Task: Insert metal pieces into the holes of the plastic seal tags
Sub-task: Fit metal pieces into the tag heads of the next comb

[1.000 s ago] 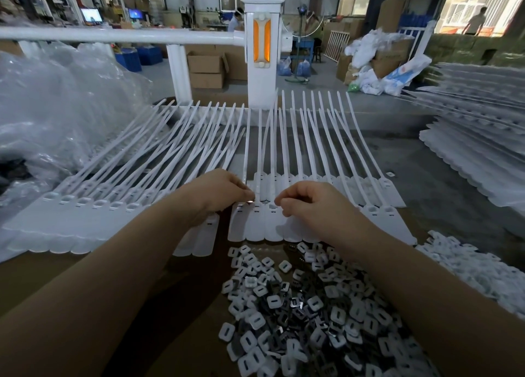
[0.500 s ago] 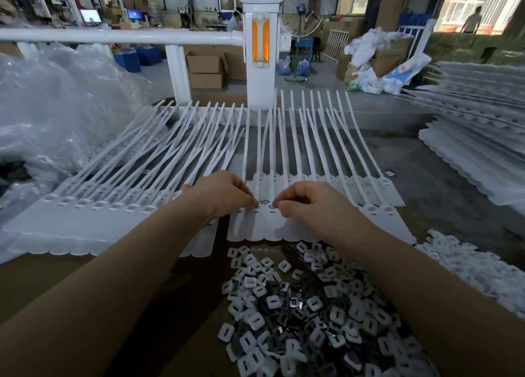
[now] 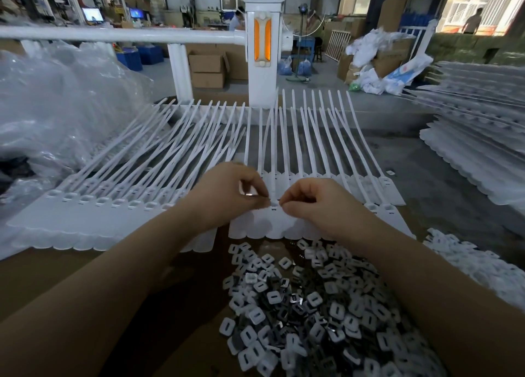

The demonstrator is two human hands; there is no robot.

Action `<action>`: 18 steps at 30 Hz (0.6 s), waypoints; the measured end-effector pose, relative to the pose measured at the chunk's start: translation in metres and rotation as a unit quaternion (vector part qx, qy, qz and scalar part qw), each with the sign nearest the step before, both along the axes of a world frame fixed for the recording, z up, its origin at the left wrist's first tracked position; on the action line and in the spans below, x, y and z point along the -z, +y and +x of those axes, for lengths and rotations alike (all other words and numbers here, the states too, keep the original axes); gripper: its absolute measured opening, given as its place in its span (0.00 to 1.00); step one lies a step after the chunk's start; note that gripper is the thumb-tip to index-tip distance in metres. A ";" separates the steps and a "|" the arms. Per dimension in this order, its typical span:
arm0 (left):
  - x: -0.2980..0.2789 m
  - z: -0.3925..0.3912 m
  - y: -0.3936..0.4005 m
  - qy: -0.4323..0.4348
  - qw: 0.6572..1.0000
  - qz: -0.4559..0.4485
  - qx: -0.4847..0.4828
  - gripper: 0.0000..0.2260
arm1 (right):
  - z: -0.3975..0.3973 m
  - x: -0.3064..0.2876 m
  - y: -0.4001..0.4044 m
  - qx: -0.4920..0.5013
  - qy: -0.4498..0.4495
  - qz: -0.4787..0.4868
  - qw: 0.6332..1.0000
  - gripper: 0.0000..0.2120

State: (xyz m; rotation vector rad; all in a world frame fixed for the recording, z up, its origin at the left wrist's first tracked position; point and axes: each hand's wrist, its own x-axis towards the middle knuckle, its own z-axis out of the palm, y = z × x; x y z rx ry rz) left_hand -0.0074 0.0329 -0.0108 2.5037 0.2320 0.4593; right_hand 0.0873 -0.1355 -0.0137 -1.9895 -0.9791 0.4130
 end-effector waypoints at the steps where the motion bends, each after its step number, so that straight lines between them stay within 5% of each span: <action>1: -0.004 -0.004 -0.005 -0.004 0.997 -0.021 0.071 0.07 | 0.001 0.001 0.001 0.012 0.007 0.008 1.000 0.05; 6: -0.010 -0.012 -0.035 0.130 0.955 -0.034 0.264 0.09 | 0.003 0.001 0.002 0.026 0.021 0.006 0.999 0.06; 18: -0.009 -0.015 -0.044 0.172 0.947 -0.078 0.258 0.03 | 0.004 0.004 0.000 0.040 0.017 0.020 0.999 0.05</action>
